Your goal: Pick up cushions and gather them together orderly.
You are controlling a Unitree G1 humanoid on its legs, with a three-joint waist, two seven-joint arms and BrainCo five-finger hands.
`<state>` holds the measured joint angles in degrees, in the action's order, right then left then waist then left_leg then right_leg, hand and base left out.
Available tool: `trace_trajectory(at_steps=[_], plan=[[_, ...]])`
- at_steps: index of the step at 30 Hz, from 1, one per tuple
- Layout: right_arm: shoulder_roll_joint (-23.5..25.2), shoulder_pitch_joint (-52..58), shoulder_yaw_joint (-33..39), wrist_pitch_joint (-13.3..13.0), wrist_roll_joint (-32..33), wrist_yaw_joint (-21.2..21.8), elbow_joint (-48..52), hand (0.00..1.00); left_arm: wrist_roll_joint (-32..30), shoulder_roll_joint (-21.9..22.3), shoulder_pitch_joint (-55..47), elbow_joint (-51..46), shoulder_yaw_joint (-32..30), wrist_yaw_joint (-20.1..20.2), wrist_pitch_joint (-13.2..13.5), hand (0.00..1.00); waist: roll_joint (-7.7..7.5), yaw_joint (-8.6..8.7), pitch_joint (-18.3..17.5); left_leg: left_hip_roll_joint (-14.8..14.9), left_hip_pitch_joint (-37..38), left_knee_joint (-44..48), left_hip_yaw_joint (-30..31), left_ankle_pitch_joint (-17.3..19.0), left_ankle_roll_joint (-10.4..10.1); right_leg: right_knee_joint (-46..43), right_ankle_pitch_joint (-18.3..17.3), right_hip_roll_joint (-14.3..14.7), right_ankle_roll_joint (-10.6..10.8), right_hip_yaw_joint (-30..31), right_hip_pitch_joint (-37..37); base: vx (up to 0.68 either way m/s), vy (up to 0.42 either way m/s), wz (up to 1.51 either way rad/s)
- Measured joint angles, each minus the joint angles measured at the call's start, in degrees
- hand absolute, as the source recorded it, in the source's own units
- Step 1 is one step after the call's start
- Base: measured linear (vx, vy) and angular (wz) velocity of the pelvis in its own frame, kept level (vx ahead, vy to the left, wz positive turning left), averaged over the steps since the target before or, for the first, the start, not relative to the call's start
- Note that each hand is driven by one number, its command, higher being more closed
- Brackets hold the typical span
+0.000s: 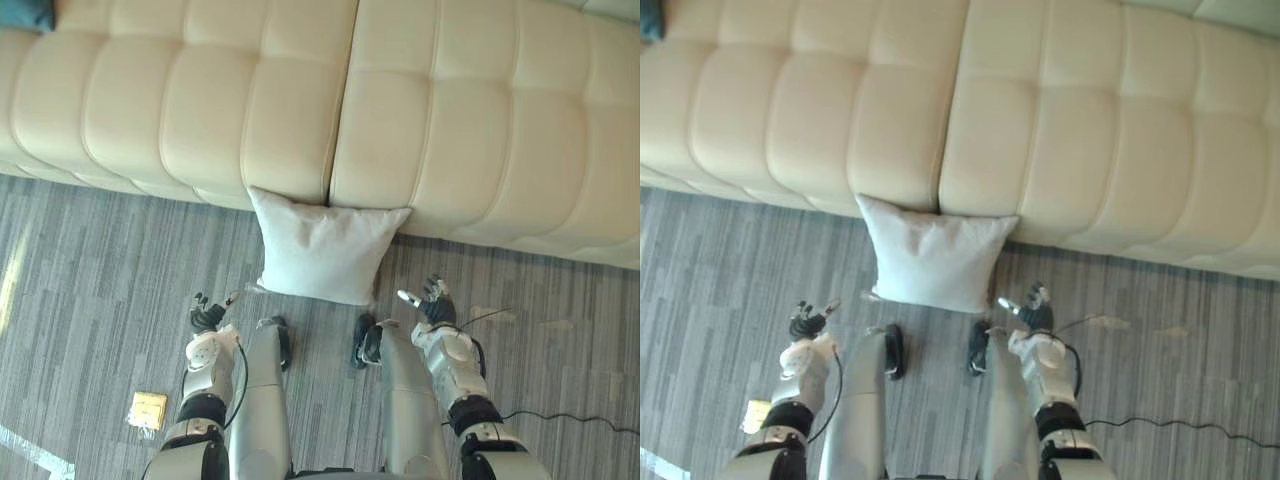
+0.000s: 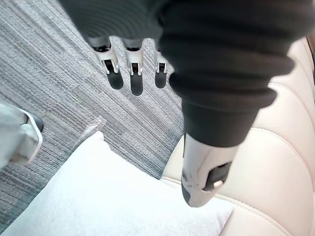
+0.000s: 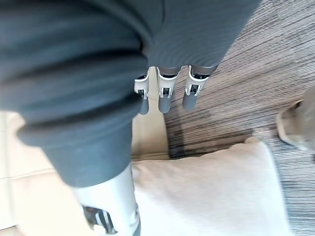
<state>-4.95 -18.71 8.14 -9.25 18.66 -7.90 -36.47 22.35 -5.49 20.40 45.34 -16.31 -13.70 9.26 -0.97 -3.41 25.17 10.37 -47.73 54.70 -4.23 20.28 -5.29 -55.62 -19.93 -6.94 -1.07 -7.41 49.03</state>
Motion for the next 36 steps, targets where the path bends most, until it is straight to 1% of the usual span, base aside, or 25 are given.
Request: trace_trajectory(at_steps=[1, 2, 3, 4, 5, 6, 9, 12, 14, 17, 21, 22, 23, 24, 27, 28, 32, 34, 36], plan=[[-0.4, -1.9, 0.7, -0.3, 0.2, -0.3, 2.4, 0.00, 0.4, -0.9, 2.2, -2.6, 1.2, -0.1, 0.1, 0.00, -0.72, 0.24, -0.1, -0.5, -4.7, 0.7, 0.5, -0.7, 0.7, -1.2, -0.1, -0.5, 0.0, -0.4, 4.4, -0.13, -0.058, 0.44], [-2.4, -4.3, 0.8, -2.6, 2.8, -1.7, 6.3, 0.00, 1.2, -2.5, 6.2, -6.4, 3.2, -0.8, 1.4, 0.00, 0.61, 0.56, -3.9, -0.6, -16.7, 4.0, 2.4, -1.5, 1.2, -3.5, 0.2, -0.9, 0.2, -1.7, 15.2, -0.15, -0.073, 0.46], [-4.4, -8.8, 1.2, -3.7, 4.1, -2.3, 6.3, 0.00, 1.5, -4.4, 10.4, -8.0, 4.3, -1.2, 2.3, 0.00, 0.34, 0.00, -3.5, -0.1, -22.8, 5.7, 2.5, -1.9, 0.6, -5.3, 0.3, -1.1, 0.3, -1.8, 21.3, -0.12, -0.058, 0.34], [-5.0, -11.4, 1.3, -3.6, 4.5, -2.7, 6.0, 0.00, 1.5, -5.6, 12.7, -8.2, 4.7, -1.3, 2.4, 0.00, 0.16, 0.01, -2.9, 0.0, -25.3, 6.6, 2.5, -2.3, 0.4, -6.4, 0.6, -1.2, 0.1, -1.9, 23.5, -0.08, -0.023, 0.08], [-6.0, -16.1, 1.6, -3.5, 5.1, -3.4, 6.0, 0.00, 1.5, -7.4, 17.2, -8.1, 5.0, -1.4, 2.1, 0.00, 0.16, 0.17, -0.1, 0.1, -28.0, 8.8, 3.2, -2.9, -0.1, -8.7, 1.4, -1.5, -1.2, -2.0, 26.1, -0.08, 0.007, 0.16], [-6.7, -20.3, 1.8, -3.6, 5.7, -3.8, 6.6, 0.00, 1.5, -8.2, 21.9, -8.6, 5.4, -2.2, 2.0, 0.00, 0.13, 0.24, 3.6, 0.0, -29.5, 11.0, 3.2, -2.9, -0.1, -11.5, 1.0, -2.2, -1.6, -2.0, 27.6, -0.10, 0.006, 0.18], [-6.7, -24.1, 0.6, -3.8, 6.5, -4.1, 7.3, 0.00, 1.3, -8.8, 25.3, -11.6, 7.8, -2.5, 2.1, 0.00, 0.06, 0.01, 3.8, -0.1, -33.3, 11.5, 3.5, -3.0, 0.0, -12.2, 0.8, -2.2, -1.3, -2.0, 31.1, -0.07, 0.002, 0.12], [-6.6, -28.3, -0.6, -4.3, 7.3, -4.2, 7.5, 0.00, 0.0, -9.6, 29.6, -12.0, 9.4, -3.6, 2.1, 0.00, 0.05, -0.03, 3.8, -0.1, -37.0, 11.4, 3.8, -3.3, 0.5, -12.3, 0.5, -2.2, -0.7, -2.1, 34.7, -0.07, 0.002, 0.05], [-6.6, -31.4, -1.4, -5.2, 8.6, -4.5, 7.2, 0.00, -0.9, -9.8, 33.3, -12.0, 9.9, -4.1, 2.0, 0.00, 0.05, 0.04, 3.8, -0.1, -40.2, 11.7, 4.0, -3.9, 0.4, -12.8, 0.6, -2.3, -0.8, -2.3, 37.8, -0.06, 0.007, 0.08], [-6.2, -35.4, -1.8, -6.0, 8.6, -4.9, 5.9, 0.00, -2.1, -10.5, 37.7, -11.9, 12.7, -4.9, 1.5, 0.00, 0.01, 0.14, 3.8, -0.1, -44.3, 13.4, 4.9, -4.2, -0.1, -14.7, 0.9, -2.6, -1.6, -2.9, 41.5, -0.03, 0.014, 0.06], [-5.4, -37.1, -2.8, -6.8, 8.8, -5.7, 5.7, 0.00, -2.2, -9.2, 41.4, -11.9, 15.9, -5.7, 1.4, 0.00, 0.01, 0.65, 3.8, -0.3, -46.5, 14.1, 5.1, -4.3, -0.2, -15.8, 0.9, -2.9, -1.6, -2.9, 43.7, 0.00, 0.008, 0.03], [-5.0, -37.4, -2.8, -7.0, 8.8, -5.8, 5.7, 1.00, -2.2, -8.6, 41.8, -11.9, 16.2, -6.6, 1.4, 0.00, 0.01, 0.76, 3.8, -0.3, -46.7, 14.3, 5.1, -4.3, -0.2, -16.1, 0.9, -3.0, -1.6, -2.9, 44.0, 0.00, 0.000, 0.00], [-4.6, -37.9, -3.3, -7.1, 8.8, -6.2, 5.7, 1.00, -2.2, -7.8, 42.0, -12.1, 16.4, -7.6, 1.4, 0.00, 0.02, 0.84, 3.8, -0.3, -47.1, 14.6, 5.2, -4.3, -0.3, -16.2, 0.9, -2.9, -1.6, -2.9, 44.4, 0.00, 0.000, 0.00], [-4.6, -38.2, -3.9, -7.1, 8.8, -6.4, 5.7, 1.00, -2.2, -7.4, 42.1, -12.3, 16.4, -7.9, 1.5, 1.00, 0.02, 0.96, 3.8, -0.3, -47.3, 14.6, 5.2, -4.3, -0.3, -16.2, 1.0, -2.9, -1.7, -2.9, 44.6, 0.00, 0.000, 0.00], [-4.2, -39.5, -4.0, -7.0, 8.9, -7.0, 5.7, 1.00, -2.2, -7.1, 42.8, -13.3, 17.1, -9.6, 1.6, 1.00, 0.02, 1.09, 3.8, -0.5, -48.6, 14.7, 5.5, -4.6, -0.2, -16.3, 1.4, -2.9, -2.4, -3.0, 45.8, 0.00, 0.000, 0.00], [-4.2, -39.7, -4.0, -7.0, 9.0, -7.1, 5.7, 1.00, -2.1, -7.2, 43.1, -13.3, 17.4, -10.2, 1.6, 1.00, 0.02, 1.09, 3.8, -0.6, -48.7, 14.7, 5.5, -4.8, -0.6, -16.4, 1.5, -2.9, -2.5, -3.0, 46.0, 0.00, 0.000, 0.00], [-4.2, -39.7, -4.0, -6.5, 11.3, -7.3, 6.8, 1.00, -1.8, -7.3, 43.0, -13.4, 17.4, -12.6, 1.6, 1.00, 0.00, 1.13, 3.8, -0.7, -48.7, 15.5, 5.6, -4.9, -0.6, -16.7, 1.6, -2.7, -2.6, -2.9, 45.9, 0.02, 0.004, -0.04], [-4.1, -39.6, -4.0, -6.0, 11.8, -7.4, 7.8, 1.00, -1.7, -7.3, 42.8, -14.3, 17.4, -13.5, 1.5, 1.00, -0.01, 1.40, 3.8, -0.9, -48.5, 15.7, 5.6, -4.8, -0.6, -16.8, 1.6, -2.7, -2.6, -2.8, 45.6, 0.02, 0.004, 0.00], [-3.4, -36.9, -4.0, -5.7, 13.3, -7.5, 10.9, 1.00, -0.9, -7.0, 41.2, -16.1, 17.5, -13.8, 1.5, 1.00, -0.05, 1.40, 3.8, -0.2, -46.9, 16.2, 6.2, -4.7, -0.6, -16.7, 1.5, -2.3, -2.6, -2.8, 43.7, 0.03, 0.004, -0.09]])
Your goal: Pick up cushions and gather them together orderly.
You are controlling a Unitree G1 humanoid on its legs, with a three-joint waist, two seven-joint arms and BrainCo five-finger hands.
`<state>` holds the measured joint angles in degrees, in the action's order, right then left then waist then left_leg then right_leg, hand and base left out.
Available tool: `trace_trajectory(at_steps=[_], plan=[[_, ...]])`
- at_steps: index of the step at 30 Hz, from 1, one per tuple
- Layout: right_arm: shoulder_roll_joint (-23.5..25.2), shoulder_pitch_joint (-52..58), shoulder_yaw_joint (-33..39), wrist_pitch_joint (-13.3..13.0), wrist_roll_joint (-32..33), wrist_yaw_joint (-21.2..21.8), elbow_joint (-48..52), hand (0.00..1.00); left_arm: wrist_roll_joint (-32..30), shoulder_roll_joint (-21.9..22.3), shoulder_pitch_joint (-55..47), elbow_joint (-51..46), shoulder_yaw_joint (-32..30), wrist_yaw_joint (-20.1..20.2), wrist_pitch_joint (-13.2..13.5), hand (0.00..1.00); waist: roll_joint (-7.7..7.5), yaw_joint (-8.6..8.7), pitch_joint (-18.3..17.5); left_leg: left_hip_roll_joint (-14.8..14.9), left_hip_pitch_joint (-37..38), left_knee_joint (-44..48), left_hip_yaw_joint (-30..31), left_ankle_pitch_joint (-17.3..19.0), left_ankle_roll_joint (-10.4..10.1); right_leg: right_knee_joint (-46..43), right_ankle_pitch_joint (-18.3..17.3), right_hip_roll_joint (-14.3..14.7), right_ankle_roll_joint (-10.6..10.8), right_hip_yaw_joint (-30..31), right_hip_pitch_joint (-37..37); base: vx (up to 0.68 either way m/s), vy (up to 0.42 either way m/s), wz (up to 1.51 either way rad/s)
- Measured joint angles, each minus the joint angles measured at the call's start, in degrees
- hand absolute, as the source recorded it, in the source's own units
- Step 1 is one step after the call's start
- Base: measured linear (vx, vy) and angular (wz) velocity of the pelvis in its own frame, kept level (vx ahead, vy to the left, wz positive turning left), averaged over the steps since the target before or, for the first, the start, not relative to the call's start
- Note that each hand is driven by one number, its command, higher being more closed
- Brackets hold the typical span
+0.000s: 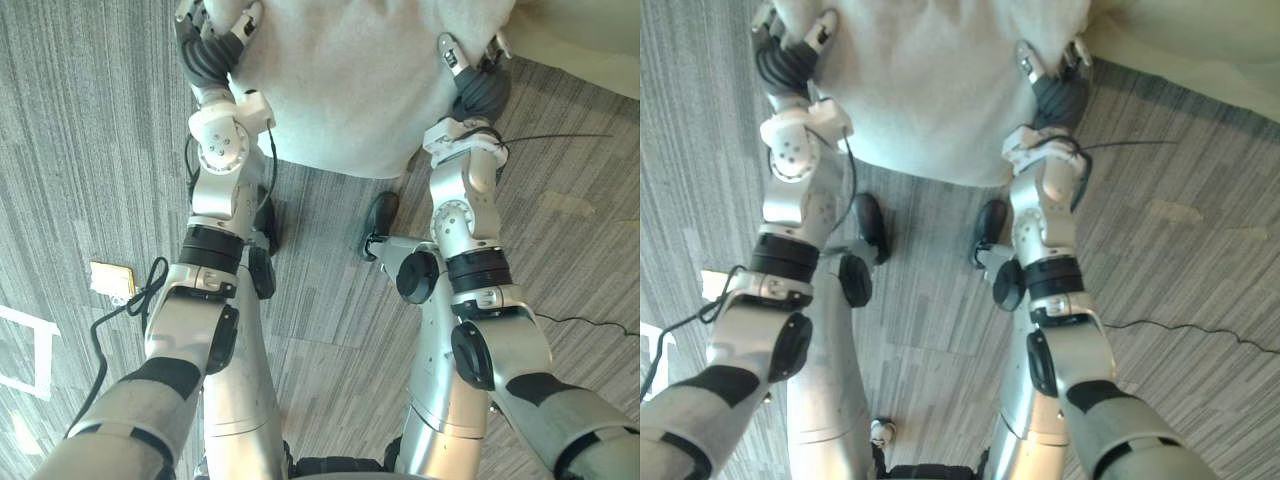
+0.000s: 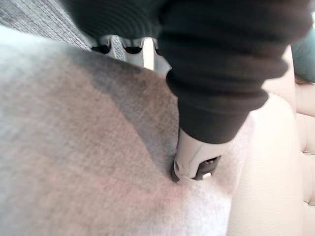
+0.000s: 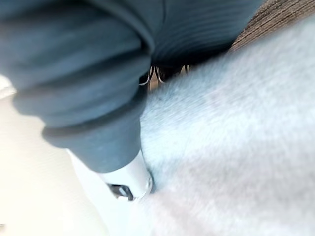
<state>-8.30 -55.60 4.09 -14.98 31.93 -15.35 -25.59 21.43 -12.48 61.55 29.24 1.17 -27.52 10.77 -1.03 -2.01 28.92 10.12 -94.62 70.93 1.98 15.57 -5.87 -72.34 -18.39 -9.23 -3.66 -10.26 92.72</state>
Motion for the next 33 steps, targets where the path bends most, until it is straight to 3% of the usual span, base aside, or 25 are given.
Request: trace_trajectory(at_steps=[4, 9, 11, 15, 16, 18, 23, 27, 30, 33], plan=[[3.4, 5.1, 0.0, -0.6, 0.7, 0.1, 4.3, 1.00, 0.1, 1.7, -4.6, -3.1, 0.0, -0.1, 0.1, 1.00, -0.14, 0.08, -1.0, 0.2, 5.0, -2.5, -0.5, 0.0, 0.0, 2.4, -0.2, 0.4, 0.6, 0.1, -4.7, 0.01, 0.004, -0.04], [6.2, 11.4, -0.1, -2.3, 0.7, 0.3, 9.2, 1.00, 0.1, 5.7, -13.2, -9.7, 0.8, -0.1, 2.4, 1.00, -0.19, 0.10, -3.3, 0.4, 14.3, -10.4, -1.4, -1.0, 0.0, 10.1, 1.1, 1.5, 1.2, -0.4, -13.4, 0.02, -0.014, -0.04], [6.6, 15.7, -0.3, -2.5, 0.5, 0.3, 12.3, 1.00, 0.1, 7.9, -17.5, -12.6, 1.8, -0.1, 3.0, 1.00, -0.21, 0.11, -3.3, 0.6, 20.5, -14.3, -1.6, -2.1, -0.8, 14.0, 2.2, 2.0, 0.1, -1.1, -19.8, 0.10, -0.023, -0.01], [7.6, 24.5, -2.3, -3.1, -0.7, 0.3, 18.2, 1.00, 0.2, 10.5, -26.0, -17.5, 4.1, -0.3, 3.6, 1.00, -0.53, 0.59, -4.4, 0.4, 34.1, -22.1, -3.2, -2.5, -1.2, 20.8, 2.5, 2.3, 0.0, -1.9, -32.8, 0.12, -0.021, 0.03], [7.8, 27.0, -3.0, -3.8, -1.4, 0.3, 18.9, 1.00, 0.3, 11.2, -28.2, -18.1, 4.8, -0.3, 4.2, 1.00, -0.60, 0.67, -6.0, 0.3, 36.9, -24.2, -3.5, -2.6, -1.4, 22.3, 2.4, 2.2, 0.1, -1.8, -35.2, 0.16, -0.019, 0.01], [8.0, 34.1, -5.2, -4.8, -3.2, 0.3, 23.6, 1.00, 0.5, 12.0, -34.1, -23.1, 7.0, -0.2, 5.4, 1.00, -0.80, 1.10, -8.5, 0.1, 44.7, -29.7, -4.7, -3.4, -1.6, 26.8, 2.6, 2.3, 0.5, -1.9, -42.3, 0.17, -0.006, 0.04], [7.8, 44.7, -9.0, -4.9, -4.4, 0.9, 29.4, 1.00, 1.4, 12.2, -42.2, -29.3, 9.6, 0.4, 7.1, 1.00, -1.44, 1.42, -9.6, -0.9, 62.1, -39.9, -6.9, -4.7, -1.5, 35.3, 3.3, 2.5, 1.8, -2.0, -58.4, 0.13, -0.002, -0.04], [7.1, 57.1, -14.4, -4.1, -5.1, 1.8, 34.9, 1.00, 1.4, 12.2, -54.0, -34.6, 12.2, 1.0, 7.6, 1.00, -1.52, 1.17, -16.3, -1.4, 76.3, -49.5, -9.9, -5.5, -1.3, 43.5, 4.2, 3.4, 3.4, -0.8, -70.8, 0.20, 0.038, -0.20], [7.1, 60.6, -15.8, -4.1, -7.4, 1.9, 36.5, 1.00, 1.4, 12.0, -58.3, -36.2, 13.7, 2.0, 8.4, 1.00, -1.56, 1.26, -20.5, -2.3, 82.5, -55.6, -11.5, -6.8, -1.0, 47.8, 5.0, 3.4, 4.5, 0.2, -75.5, 0.18, 0.066, -0.16], [6.9, 60.9, -15.8, -4.0, -9.3, 1.9, 36.5, 1.00, 1.3, 11.3, -59.7, -36.2, 15.2, 2.0, 8.8, 1.00, -1.48, 1.40, -21.6, -2.9, 86.9, -59.2, -12.0, -7.7, -0.8, 50.7, 5.7, 3.6, 4.9, 0.7, -79.2, 0.11, 0.067, -0.10]])
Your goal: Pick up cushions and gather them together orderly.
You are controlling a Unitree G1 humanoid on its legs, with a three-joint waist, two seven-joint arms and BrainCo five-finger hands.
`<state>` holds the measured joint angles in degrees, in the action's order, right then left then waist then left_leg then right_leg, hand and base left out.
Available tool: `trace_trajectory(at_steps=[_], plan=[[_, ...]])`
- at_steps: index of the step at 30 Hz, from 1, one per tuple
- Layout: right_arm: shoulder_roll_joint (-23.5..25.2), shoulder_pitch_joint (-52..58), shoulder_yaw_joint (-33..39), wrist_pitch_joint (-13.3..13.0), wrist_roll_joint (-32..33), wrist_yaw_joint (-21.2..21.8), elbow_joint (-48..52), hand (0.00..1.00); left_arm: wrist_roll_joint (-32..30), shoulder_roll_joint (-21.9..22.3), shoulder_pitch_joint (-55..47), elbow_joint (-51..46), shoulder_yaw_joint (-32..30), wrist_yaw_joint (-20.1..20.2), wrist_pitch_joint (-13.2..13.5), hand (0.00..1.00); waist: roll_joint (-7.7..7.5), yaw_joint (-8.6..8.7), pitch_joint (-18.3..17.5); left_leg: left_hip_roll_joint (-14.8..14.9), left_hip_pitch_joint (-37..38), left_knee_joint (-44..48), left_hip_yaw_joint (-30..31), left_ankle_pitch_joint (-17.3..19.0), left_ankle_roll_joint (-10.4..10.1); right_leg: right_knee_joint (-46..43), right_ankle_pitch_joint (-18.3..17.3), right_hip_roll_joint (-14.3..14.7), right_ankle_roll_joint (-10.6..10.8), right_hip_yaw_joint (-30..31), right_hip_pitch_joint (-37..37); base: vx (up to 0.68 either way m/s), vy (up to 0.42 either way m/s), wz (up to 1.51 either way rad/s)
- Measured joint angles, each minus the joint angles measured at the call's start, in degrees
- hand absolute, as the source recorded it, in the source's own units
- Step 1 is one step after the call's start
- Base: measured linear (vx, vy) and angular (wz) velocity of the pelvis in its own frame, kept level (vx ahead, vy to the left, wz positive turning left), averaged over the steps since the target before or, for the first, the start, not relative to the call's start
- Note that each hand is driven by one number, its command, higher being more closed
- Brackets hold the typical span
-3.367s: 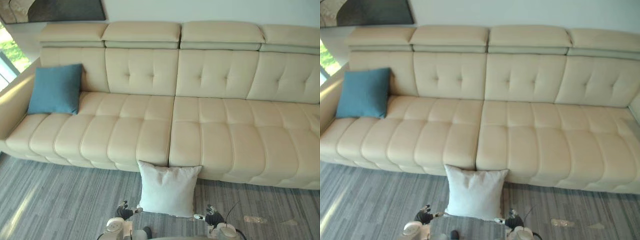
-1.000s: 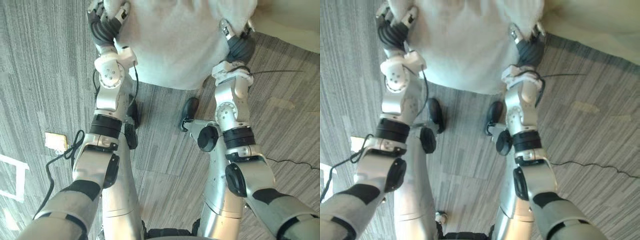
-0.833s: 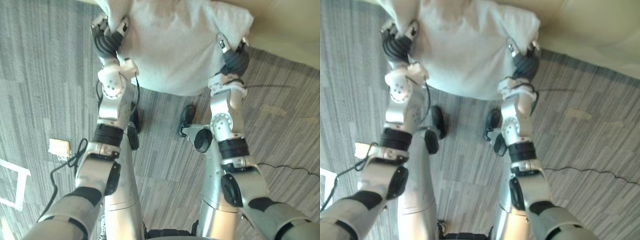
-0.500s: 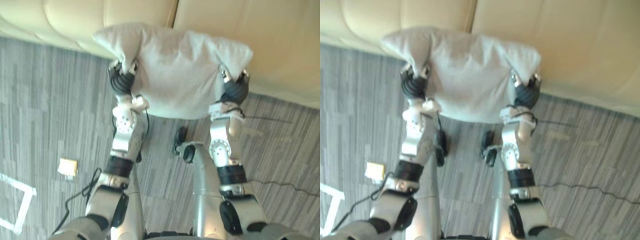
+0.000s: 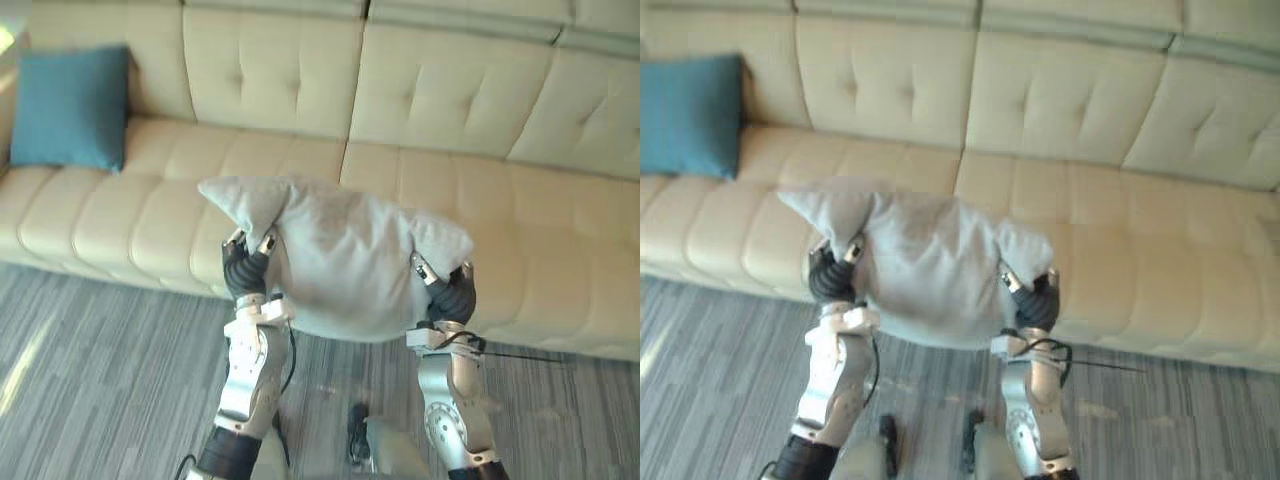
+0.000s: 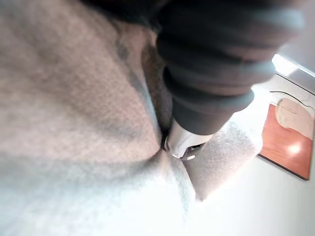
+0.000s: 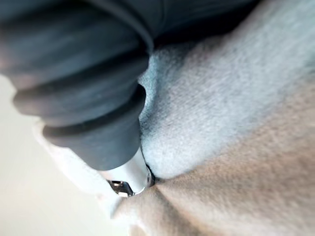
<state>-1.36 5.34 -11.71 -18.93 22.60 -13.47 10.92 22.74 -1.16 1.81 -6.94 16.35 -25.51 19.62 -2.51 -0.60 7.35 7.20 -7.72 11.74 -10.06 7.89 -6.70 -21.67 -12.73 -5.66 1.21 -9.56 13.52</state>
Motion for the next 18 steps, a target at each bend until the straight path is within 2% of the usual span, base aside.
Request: trace_trajectory(at_steps=[4, 6, 7, 8, 9, 10, 11, 13, 14, 15, 17, 18], plan=[[-1.8, -0.3, -0.1, 0.1, -2.5, 0.0, -0.7, 1.00, 0.0, -2.4, -0.8, 0.7, 2.0, 0.2, 0.1, 1.00, 0.04, 0.21, -0.9, -0.3, 1.8, 2.0, 0.6, 0.0, 0.0, 4.1, 1.4, 0.4, 0.1, 0.6, -4.7, 0.06, 0.063, -0.05], [-2.4, -0.3, -0.2, 0.7, -2.8, 0.0, -1.2, 1.00, 0.1, -3.5, -1.1, 2.2, 2.3, 0.6, -0.1, 1.00, 0.05, 0.19, -0.8, -0.8, -0.7, 10.5, 2.4, 0.0, 0.0, 5.0, 1.5, -0.1, 0.1, 0.8, -7.0, 0.02, 0.013, 0.00], [-2.9, -0.3, -0.4, 1.0, -3.2, 0.0, -1.2, 1.00, 0.1, -3.7, -1.7, 2.2, 2.6, 0.6, -0.2, 1.00, 0.42, 0.18, -0.6, -0.5, -3.5, 18.5, 3.5, 0.0, 0.0, 4.9, 1.2, -0.2, 0.1, 1.0, -8.3, 0.01, 0.057, -0.16], [-4.2, -0.3, -0.4, 1.1, -4.0, 0.0, -1.2, 1.00, 0.1, -3.7, -2.7, 2.2, 3.3, 0.7, 0.0, 1.00, 1.61, -0.09, -0.5, 0.5, -6.6, 27.1, 4.9, -1.0, -1.1, 4.4, 0.6, 0.4, -0.1, 1.3, -9.7, -0.01, 0.113, -0.26], [-4.9, -0.3, -0.4, 1.3, -4.2, 0.0, -1.2, 1.00, 0.1, -3.8, -3.3, 2.2, 3.5, 0.9, 0.0, 1.00, 1.82, -0.14, -0.7, 1.1, -9.0, 33.0, 5.2, -3.4, -1.7, 3.1, -1.2, 0.3, -0.6, 2.1, -9.8, -0.01, 0.118, -0.20], [-5.0, -0.3, -0.4, 1.3, -4.2, 0.0, -1.2, 1.00, 0.1, -3.9, -3.5, 2.2, 3.5, 0.9, 0.0, 1.00, 1.73, -0.11, -0.8, 1.3, -9.6, 34.1, 5.2, -4.3, -1.7, 2.8, -1.7, 0.2, -1.0, 2.3, -9.8, -0.01, 0.098, -0.02], [-5.1, -0.4, -0.4, 1.3, -4.4, -0.1, -1.1, 1.00, 0.1, -4.2, -3.8, 2.2, 4.0, 0.9, 0.0, 1.00, 1.02, -0.23, -0.7, 1.4, -12.1, 36.5, 4.4, -4.6, -1.5, 3.1, -2.1, -0.3, -1.6, 2.7, -9.9, 0.01, 0.055, 0.07], [-5.2, -0.9, -0.3, 1.2, -4.5, -0.7, -0.8, 1.00, 0.1, -4.7, -3.9, 2.2, 5.7, 1.0, -0.3, 1.00, 1.78, -0.07, -1.1, 0.7, -13.4, 31.2, 4.3, 1.0, -0.7, 4.0, -2.0, -0.3, -1.8, 2.8, -9.7, 0.06, 0.088, 0.06], [-5.2, -2.4, -0.3, 1.2, -4.6, -1.4, -1.0, 1.00, 0.1, -4.7, -4.0, 2.2, 6.2, 1.0, -0.5, 1.00, 2.01, -0.06, -1.3, -1.0, -13.5, 19.6, 4.8, 1.8, -0.1, 5.3, -2.0, -0.9, -1.8, 2.9, -9.9, 0.10, 0.142, 0.01], [-5.3, -2.8, -0.3, 1.2, -4.6, -1.5, -1.1, 1.00, 0.1, -4.7, -4.1, 2.2, 6.2, 1.0, -0.5, 1.00, 2.03, -0.07, -1.3, -1.4, -13.5, 17.3, 5.0, 1.5, 0.0, 5.5, -2.0, -1.0, -1.8, 2.9, -10.0, 0.12, 0.161, -0.05], [-5.6, -5.3, -0.3, 1.0, -5.2, -1.9, -2.6, 1.00, 0.1, -4.8, -4.7, 2.2, 6.1, 1.0, -0.7, 1.00, 2.42, -0.14, -1.5, -3.4, -12.3, 1.6, 8.2, -4.3, -1.3, 7.8, -2.0, -1.1, -1.4, 3.3, -11.3, 0.22, 0.210, -0.21], [-6.0, -6.4, -0.3, 1.0, -6.2, -1.9, -3.9, 1.00, 0.4, -4.8, -5.4, 2.2, 6.2, 1.1, -1.0, 1.00, 3.61, -0.56, -2.2, -3.4, -11.3, -4.1, 9.3, -8.1, -1.5, 9.1, -2.1, -0.2, 0.4, 4.4, -12.5, 0.31, 0.268, -0.53]])
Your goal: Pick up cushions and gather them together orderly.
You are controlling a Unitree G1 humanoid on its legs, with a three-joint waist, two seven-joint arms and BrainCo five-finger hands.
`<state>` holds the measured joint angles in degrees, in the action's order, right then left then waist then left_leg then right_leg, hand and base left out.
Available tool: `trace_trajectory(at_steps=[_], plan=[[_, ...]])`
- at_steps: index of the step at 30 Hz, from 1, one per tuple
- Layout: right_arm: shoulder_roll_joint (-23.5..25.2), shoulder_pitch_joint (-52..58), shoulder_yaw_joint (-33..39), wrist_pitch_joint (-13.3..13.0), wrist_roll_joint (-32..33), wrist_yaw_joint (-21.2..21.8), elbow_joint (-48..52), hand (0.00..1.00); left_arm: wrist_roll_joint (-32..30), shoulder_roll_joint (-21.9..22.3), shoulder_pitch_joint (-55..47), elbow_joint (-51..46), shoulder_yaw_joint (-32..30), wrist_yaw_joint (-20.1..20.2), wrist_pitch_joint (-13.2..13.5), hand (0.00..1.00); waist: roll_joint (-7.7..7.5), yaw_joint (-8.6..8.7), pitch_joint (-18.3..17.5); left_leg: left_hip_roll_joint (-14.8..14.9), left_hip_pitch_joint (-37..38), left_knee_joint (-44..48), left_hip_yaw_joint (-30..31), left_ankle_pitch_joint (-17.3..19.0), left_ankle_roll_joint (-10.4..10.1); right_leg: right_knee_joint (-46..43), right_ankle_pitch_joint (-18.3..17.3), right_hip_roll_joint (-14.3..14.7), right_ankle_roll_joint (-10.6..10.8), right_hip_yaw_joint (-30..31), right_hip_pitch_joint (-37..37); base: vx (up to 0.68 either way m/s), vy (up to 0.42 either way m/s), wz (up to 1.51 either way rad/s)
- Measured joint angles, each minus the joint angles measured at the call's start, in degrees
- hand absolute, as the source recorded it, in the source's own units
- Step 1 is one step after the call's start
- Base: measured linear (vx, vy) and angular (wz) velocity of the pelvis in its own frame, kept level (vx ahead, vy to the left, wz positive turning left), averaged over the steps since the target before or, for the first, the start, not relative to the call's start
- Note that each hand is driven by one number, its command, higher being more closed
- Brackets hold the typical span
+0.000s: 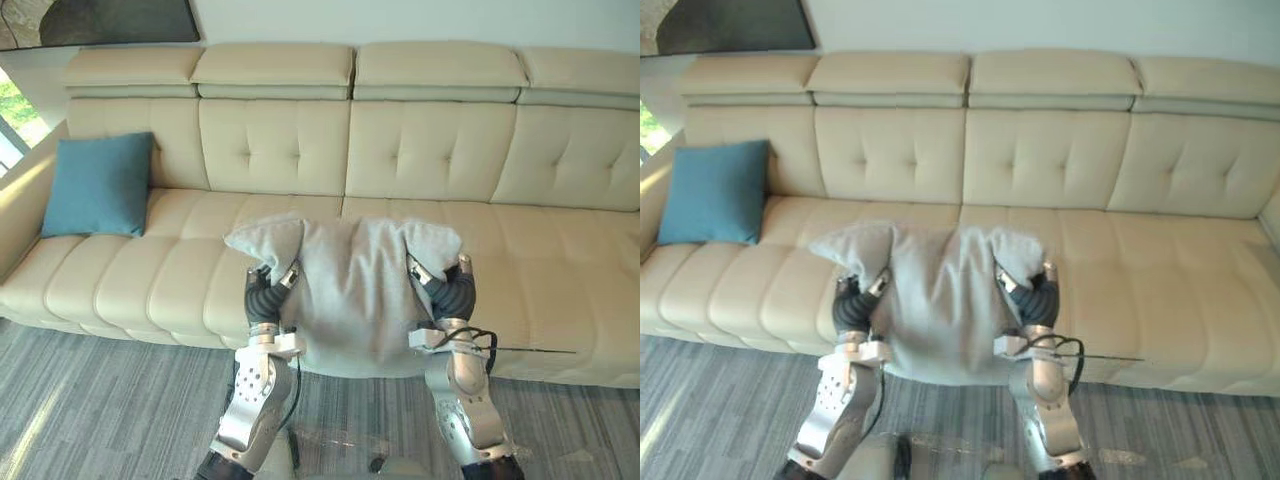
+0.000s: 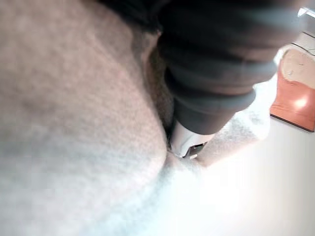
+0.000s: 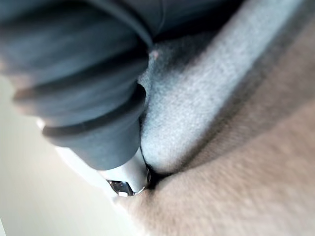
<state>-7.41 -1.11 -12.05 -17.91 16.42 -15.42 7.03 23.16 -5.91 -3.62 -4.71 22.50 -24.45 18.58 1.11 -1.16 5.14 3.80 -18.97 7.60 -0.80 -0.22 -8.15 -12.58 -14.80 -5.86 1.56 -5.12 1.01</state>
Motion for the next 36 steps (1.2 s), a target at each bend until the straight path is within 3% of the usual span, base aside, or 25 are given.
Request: trace_trajectory(at_steps=[1, 2, 3, 4, 5, 6, 7, 8, 10, 12, 14, 15, 16, 17, 19, 21, 28, 36], plan=[[0.2, -0.4, 0.0, 0.2, -0.7, 0.0, -1.4, 1.00, 0.8, -0.4, -0.5, 0.0, 0.0, 0.0, -0.5, 1.00, -0.34, -0.89, -0.3, 0.0, 0.4, 1.5, -0.4, -3.9, 3.0, 0.4, -0.5, -0.2, 0.9, 1.6, -1.0, 0.36, 0.274, -0.58], [0.5, -0.2, -0.1, 0.8, -0.7, 0.0, -1.9, 1.00, 1.4, -0.7, -1.0, 0.0, 0.0, 0.0, -0.7, 1.00, -1.59, -1.28, -0.9, -1.0, -0.2, 4.0, -1.5, -3.2, 4.7, 1.2, -0.7, -1.3, 1.3, 2.4, -1.6, 0.48, 0.286, -0.48], [0.3, 0.9, -0.7, 1.4, -0.8, 0.0, -1.6, 1.00, 1.8, -0.8, -1.7, 0.0, 0.0, 0.0, -0.9, 1.00, -3.25, -1.45, -1.9, -2.8, -1.0, 8.4, -3.7, 1.5, 6.5, -2.1, -0.4, -3.7, 2.7, 4.6, -1.1, 0.41, 0.227, -0.29], [0.2, 1.2, -0.8, 1.4, -0.8, 0.0, -1.6, 1.00, 1.8, -0.8, -1.6, 0.0, 0.0, 0.0, -0.9, 1.00, -3.29, -1.59, -1.9, -3.1, -0.9, 9.0, -4.1, 2.2, 6.8, -4.2, -0.4, -4.1, 2.8, 5.2, -0.3, 0.41, 0.228, -0.32], [0.2, 1.4, -1.2, 1.6, -0.8, 0.0, -1.7, 1.00, 1.8, -1.0, -1.6, 0.0, 0.0, 0.0, -0.9, 1.00, -3.38, -1.71, -1.9, -3.7, 0.3, 9.6, -5.2, 4.1, 7.3, -12.0, -0.1, -4.9, 5.0, 7.0, 2.8, 0.29, 0.195, -0.30], [0.5, 1.5, -1.4, 2.1, -1.0, 0.0, -2.0, 1.00, 1.9, -1.9, -1.6, 0.0, 0.0, 0.0, -1.0, 1.00, -3.55, -1.53, -1.8, -4.7, 2.7, 9.3, -5.9, 5.6, 7.9, -24.7, 2.4, -5.9, 9.2, 8.3, 8.1, 0.44, 0.252, -0.27], [0.6, 1.5, -1.4, 2.1, -1.4, 0.0, -2.8, 1.00, 1.9, -2.4, -1.6, 0.0, 0.0, 0.1, -1.1, 1.00, -3.62, -1.40, -1.8, -4.9, 4.4, 9.1, -6.5, 5.9, 8.6, -30.5, 4.6, -6.1, 10.9, 8.8, 10.5, 0.38, 0.173, -0.21], [0.8, 1.2, -1.5, 2.1, -2.4, 0.0, -4.7, 1.00, 1.9, -2.9, -1.6, 0.0, 0.0, 0.2, -1.5, 1.00, -3.58, -1.33, -1.7, -5.0, 7.4, 8.5, -6.8, 6.6, 9.3, -38.5, 5.0, -6.5, 10.5, 8.5, 13.1, 0.38, 0.112, -0.13], [0.8, 1.0, -1.5, 2.7, -3.1, 0.0, -6.8, 1.00, 1.8, -2.9, -1.6, 0.0, 0.0, 0.2, -1.6, 1.00, -3.42, -1.23, -1.7, -4.7, 13.1, 5.6, -6.9, 6.9, 9.5, -45.5, 2.9, -6.7, 7.5, 4.5, 16.1, 0.40, 0.048, -0.07], [0.8, 0.8, -1.5, 2.8, -3.1, 0.0, -6.9, 1.00, 1.7, -3.0, -1.1, -0.1, -0.1, 0.2, -1.0, 1.00, -3.40, -1.14, -1.7, -3.8, 16.0, 3.3, -6.4, 6.9, 9.5, -42.1, 1.1, -6.4, 5.6, 1.0, 18.2, 0.30, -0.047, 0.08], [0.8, 0.1, -1.5, 2.8, -3.1, 0.0, -6.9, 1.00, 1.7, -3.0, -0.1, -0.1, -0.1, 0.2, -0.8, 1.00, -3.43, -0.78, -1.7, -2.3, 16.4, 3.0, -5.5, 7.0, 9.0, -27.5, 0.6, -4.1, 4.4, 0.5, 18.9, 0.23, -0.142, 0.23], [0.7, -0.3, -1.5, 2.8, -3.0, 0.0, -6.9, 1.00, 1.7, -3.3, 0.1, -0.1, -0.2, 0.3, -0.7, 1.00, -3.63, -0.55, -1.9, -2.2, 16.3, 2.9, -4.8, 7.0, 8.4, -17.9, 2.7, -2.8, 4.1, 1.3, 17.5, 0.21, -0.191, 0.36], [1.0, -0.7, -1.5, 2.7, -3.1, 0.0, -6.9, 1.00, 1.8, -4.4, 0.5, -0.2, -0.2, 0.7, -0.5, 1.00, -6.20, -0.30, -2.4, -4.1, 16.3, 2.9, -4.0, 7.6, 7.1, -6.8, 13.3, -3.3, 1.9, 3.6, 15.9, 0.22, -0.236, 0.31], [-0.1, -1.1, -1.3, 2.5, -3.0, 0.0, -7.2, 1.00, 1.8, -3.3, 0.8, 0.7, -0.3, 1.1, -0.5, 1.00, -5.20, -0.52, -2.2, -3.7, 17.4, 2.3, -2.7, 9.6, 5.0, -6.0, 11.7, -2.8, 2.1, 3.3, 15.1, 0.25, -0.248, 0.23], [-0.2, -0.8, -1.0, 3.2, -3.0, 0.0, -8.0, 1.00, 1.7, -1.7, 0.5, 2.1, -0.5, 1.1, -1.2, 1.00, -2.61, -0.92, -3.0, -0.4, 17.1, 2.5, -2.0, 9.6, 4.5, 1.2, 14.4, 0.2, 0.8, 1.2, 11.2, 0.21, -0.173, 0.05], [-0.2, -0.8, -0.8, 3.2, -3.0, 0.0, -7.9, 1.00, 1.7, -1.6, 0.7, 2.2, -1.0, 1.6, -1.3, 1.00, -2.17, -0.93, -3.2, 1.6, 18.2, 1.3, -1.6, 9.4, 4.1, 7.6, 16.9, 2.5, -0.1, 0.3, 7.4, 0.14, -0.114, 0.00], [0.2, -0.8, 0.6, 3.2, -2.8, 1.0, -7.6, 1.00, 1.4, 0.2, 0.7, 2.1, -2.3, 2.7, -1.5, 1.00, -1.81, -0.88, -4.2, 1.8, 19.3, -0.9, -0.1, 8.9, 3.3, 17.7, 21.4, 3.8, -0.4, -0.3, 2.2, 0.06, -0.015, 0.05], [0.6, -6.4, 0.4, 3.3, -2.9, 1.9, -8.0, 1.00, -0.6, -0.2, 5.1, 1.9, -6.3, 2.0, -1.5, 1.00, -1.23, -1.14, -4.5, 0.8, 15.3, -1.5, 1.6, 7.7, 2.9, 18.1, 23.1, 2.6, -0.6, -1.1, 5.3, -0.09, 0.019, 0.09]])
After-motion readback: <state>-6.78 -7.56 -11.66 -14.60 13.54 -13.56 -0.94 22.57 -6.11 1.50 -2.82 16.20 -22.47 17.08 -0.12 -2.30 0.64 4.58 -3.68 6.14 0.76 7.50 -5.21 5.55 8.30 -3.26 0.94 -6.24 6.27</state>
